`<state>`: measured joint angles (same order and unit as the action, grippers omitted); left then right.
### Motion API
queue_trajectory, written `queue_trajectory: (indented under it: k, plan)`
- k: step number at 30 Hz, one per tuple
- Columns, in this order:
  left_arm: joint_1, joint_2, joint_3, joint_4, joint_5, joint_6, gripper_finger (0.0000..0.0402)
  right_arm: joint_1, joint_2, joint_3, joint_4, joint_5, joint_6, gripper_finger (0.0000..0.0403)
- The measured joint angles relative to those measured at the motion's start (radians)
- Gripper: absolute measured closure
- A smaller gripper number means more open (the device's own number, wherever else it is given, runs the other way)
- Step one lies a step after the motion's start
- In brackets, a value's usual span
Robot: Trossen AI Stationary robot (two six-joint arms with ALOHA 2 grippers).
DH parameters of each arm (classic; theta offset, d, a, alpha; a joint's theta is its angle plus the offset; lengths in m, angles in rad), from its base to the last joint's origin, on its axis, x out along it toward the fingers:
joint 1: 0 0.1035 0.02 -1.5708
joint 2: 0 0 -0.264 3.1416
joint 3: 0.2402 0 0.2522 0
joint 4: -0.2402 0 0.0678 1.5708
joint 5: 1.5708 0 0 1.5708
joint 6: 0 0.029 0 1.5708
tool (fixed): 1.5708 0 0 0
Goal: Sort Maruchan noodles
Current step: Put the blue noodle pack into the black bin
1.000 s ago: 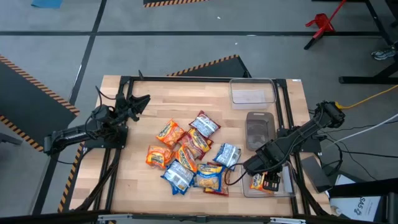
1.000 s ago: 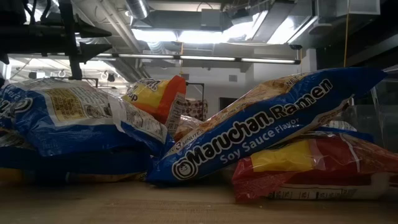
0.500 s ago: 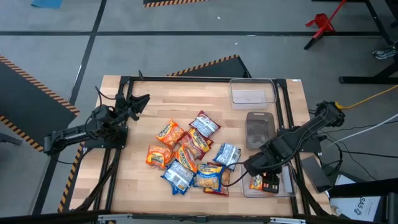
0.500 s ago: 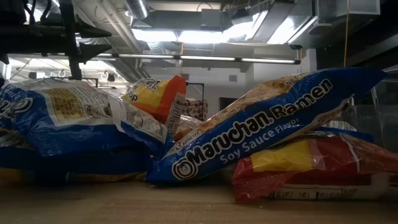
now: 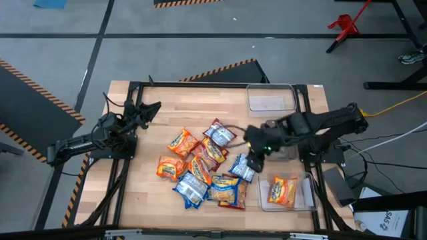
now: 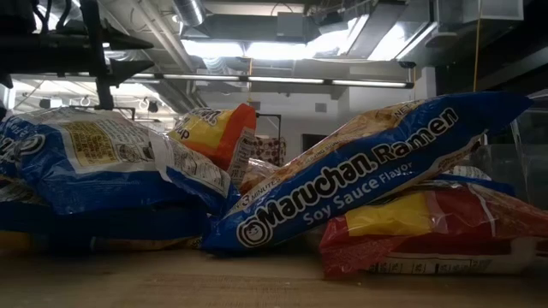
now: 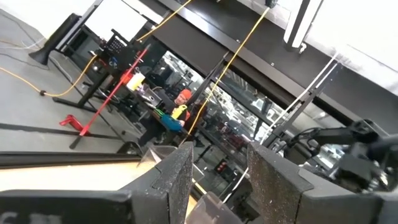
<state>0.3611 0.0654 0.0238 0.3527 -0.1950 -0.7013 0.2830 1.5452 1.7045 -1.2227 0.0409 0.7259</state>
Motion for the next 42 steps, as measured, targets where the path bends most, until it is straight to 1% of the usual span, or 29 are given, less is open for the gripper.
queue_trajectory:
  k: [2, 4, 6, 8, 10, 14, 16, 18, 20, 23, 28, 30, 32, 38, 40, 42]
  plan:
    - [0.0, 0.0, 0.0, 0.0, 0.012, 0.0, 0.0255, -0.026, 0.015, -0.007, 0.006, 0.011, -0.039, 0.0207]
    - [0.0, 0.0, 0.0, 0.0, 0.026, 0.0, 0.0255, -0.045, 0.041, -0.018, -0.003, -0.022, -0.08, 0.0202]
    - [0.0, 0.0, 0.0, 0.0, 0.032, 0.0, 0.0255, -0.057, 0.072, -0.034, -0.009, -0.05, -0.129, 0.0188]
    - [0.0, 0.0, 0.0, 0.0, 0.032, 0.0, 0.0255, -0.057, 0.109, -0.048, -0.007, -0.045, -0.166, 0.0161]
    - [0.0, 0.0, 0.0, -0.003, 0.031, 0.002, 0.0255, -0.057, 0.153, -0.059, -0.014, -0.036, -0.209, 0.0126]
    - [0.0, 0.0, 0.0, -0.011, 0.032, 0.001, 0.0255, -0.064, 0.254, -0.065, -0.038, -0.051, -0.238, 0.0058]
    - [0.0, 0.0, 0.0, -0.023, 0.032, 0.001, 0.0255, -0.075, 0.308, -0.065, -0.065, -0.047, -0.238, 0.0036]
    - [0.0, 0.0, 0.0, -0.026, 0.032, 0.002, 0.0255, -0.092, 0.359, -0.065, -0.098, -0.05, -0.267, 0.0023]
    - [0.0, 0.0, 0.0, -0.027, 0.03, 0.002, 0.0255, -0.113, 0.393, -0.075, -0.084, -0.096, -0.307, 0.0017]
    - [0.001, 0.0, 0.0, -0.027, 0.029, 0.003, 0.0255, -0.149, 0.401, -0.135, -0.004, -0.161, -0.331, 0.0017]
    - [0.001, 0.0, 0.0, -0.027, 0.032, -0.002, 0.0255, -0.194, 0.334, -0.28, 0.045, -0.165, -0.338, 0.0027]
    - [0.0, 0.0, 0.0, -0.027, 0.034, -0.003, 0.0255, -0.202, 0.301, -0.349, 0.123, -0.179, -0.334, 0.0029]
    - [0.0, 0.0, 0.0, -0.028, 0.036, -0.003, 0.0255, -0.202, 0.282, -0.407, 0.205, -0.221, -0.332, 0.0031]
    - [0.0, 0.0, 0.0, -0.03, 0.041, -0.005, 0.0255, -0.199, 0.272, -0.547, 0.396, -0.295, -0.31, 0.0032]
    - [0.0, 0.0, 0.0, -0.03, 0.041, -0.005, 0.0255, -0.207, 0.27, -0.577, 0.437, -0.327, -0.292, 0.0034]
    - [0.0, 0.0, 0.0, -0.03, 0.04, -0.007, 0.0255, -0.209, 0.271, -0.581, 0.457, -0.345, -0.291, 0.0044]
